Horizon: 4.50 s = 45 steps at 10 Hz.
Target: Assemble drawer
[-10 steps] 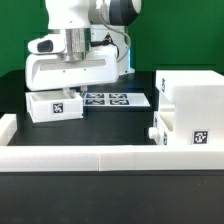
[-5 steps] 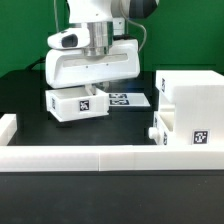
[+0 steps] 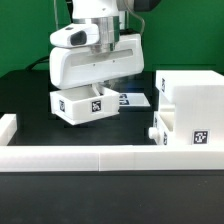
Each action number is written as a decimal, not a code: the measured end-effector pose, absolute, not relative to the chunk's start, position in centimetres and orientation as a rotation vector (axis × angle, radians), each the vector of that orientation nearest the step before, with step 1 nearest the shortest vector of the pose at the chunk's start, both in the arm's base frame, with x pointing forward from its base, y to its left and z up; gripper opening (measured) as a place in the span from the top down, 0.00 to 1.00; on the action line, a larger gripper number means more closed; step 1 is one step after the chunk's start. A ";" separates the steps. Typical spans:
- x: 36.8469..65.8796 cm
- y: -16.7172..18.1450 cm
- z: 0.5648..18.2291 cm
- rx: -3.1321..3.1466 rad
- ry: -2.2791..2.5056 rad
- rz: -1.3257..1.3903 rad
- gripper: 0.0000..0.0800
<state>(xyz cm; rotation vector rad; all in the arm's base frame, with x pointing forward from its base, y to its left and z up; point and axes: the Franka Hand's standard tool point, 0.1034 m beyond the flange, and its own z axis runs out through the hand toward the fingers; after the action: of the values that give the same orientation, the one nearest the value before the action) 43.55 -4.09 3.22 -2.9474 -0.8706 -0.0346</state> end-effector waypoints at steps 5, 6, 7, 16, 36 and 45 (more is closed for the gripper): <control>45.8 -5.1 4.3 -2.644 -1.592 0.005 0.95; 46.7 -5.2 4.7 -2.590 -1.693 0.009 0.95; 46.9 -5.3 4.9 -2.551 -1.763 0.007 0.95; 51.2 -4.5 5.8 -2.191 -2.183 0.032 0.95; 55.0 -1.2 6.0 -2.201 -2.224 -0.037 0.95; 54.8 -0.7 5.6 -2.209 -2.202 -0.034 0.95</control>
Offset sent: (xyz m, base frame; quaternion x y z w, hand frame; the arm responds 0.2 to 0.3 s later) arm 0.0306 -0.0088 0.0096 0.0189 -0.0162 -0.2943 0.9554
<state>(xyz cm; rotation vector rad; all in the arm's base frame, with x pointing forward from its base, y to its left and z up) 54.76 -0.66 5.55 -2.2090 -2.2023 -0.0336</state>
